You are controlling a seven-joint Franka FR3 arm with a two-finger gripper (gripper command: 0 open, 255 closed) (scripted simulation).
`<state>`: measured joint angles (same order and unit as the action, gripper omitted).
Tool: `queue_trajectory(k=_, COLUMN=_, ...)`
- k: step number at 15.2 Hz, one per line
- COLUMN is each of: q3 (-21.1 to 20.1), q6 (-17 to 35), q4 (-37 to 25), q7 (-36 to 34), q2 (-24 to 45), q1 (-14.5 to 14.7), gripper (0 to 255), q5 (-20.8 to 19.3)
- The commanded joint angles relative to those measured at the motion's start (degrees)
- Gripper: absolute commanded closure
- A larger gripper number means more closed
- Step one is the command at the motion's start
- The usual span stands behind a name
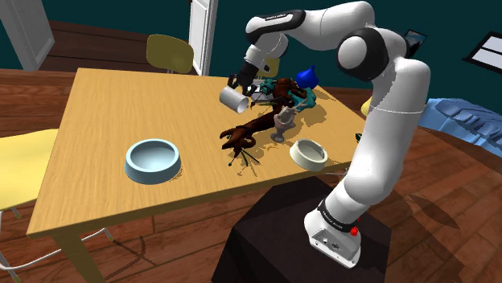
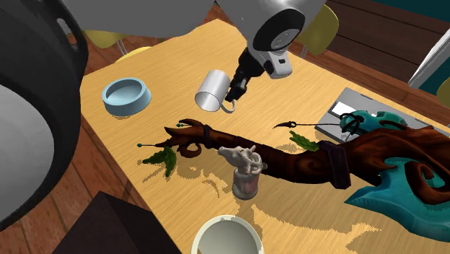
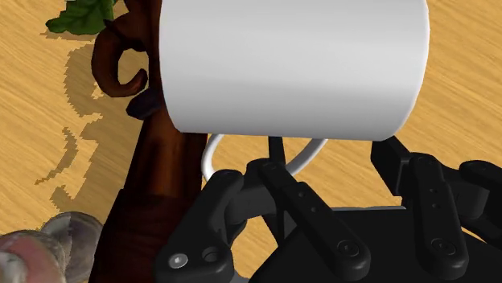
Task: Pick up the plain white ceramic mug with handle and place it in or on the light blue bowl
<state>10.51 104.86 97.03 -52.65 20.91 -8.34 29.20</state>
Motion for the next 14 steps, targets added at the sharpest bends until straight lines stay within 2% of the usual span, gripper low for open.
queue_trajectory(k=1, q3=-0.9, q6=2.2, q4=2.5, q7=-1.9, q2=-1.4, q1=1.9, gripper=255, q5=0.3)
queue_trajectory(k=8, q3=-4.2, q6=8.5, q4=8.5, q7=-8.5, q2=-4.8, q1=7.9, gripper=255, q5=1.3)
queue_trajectory(k=9, q3=-3.7, q6=8.0, q4=8.6, q7=-7.3, q2=-4.8, q1=7.1, gripper=255, q5=1.2)
queue_trajectory(k=10, q3=-3.7, q6=8.0, q4=8.6, q7=-7.3, q2=-4.8, q1=7.1, gripper=0, q5=1.2)
queue_trajectory(k=14, q3=-5.5, q6=8.7, q4=-1.2, q7=-0.8, q2=2.8, q1=7.7, gripper=0, q5=-0.5)
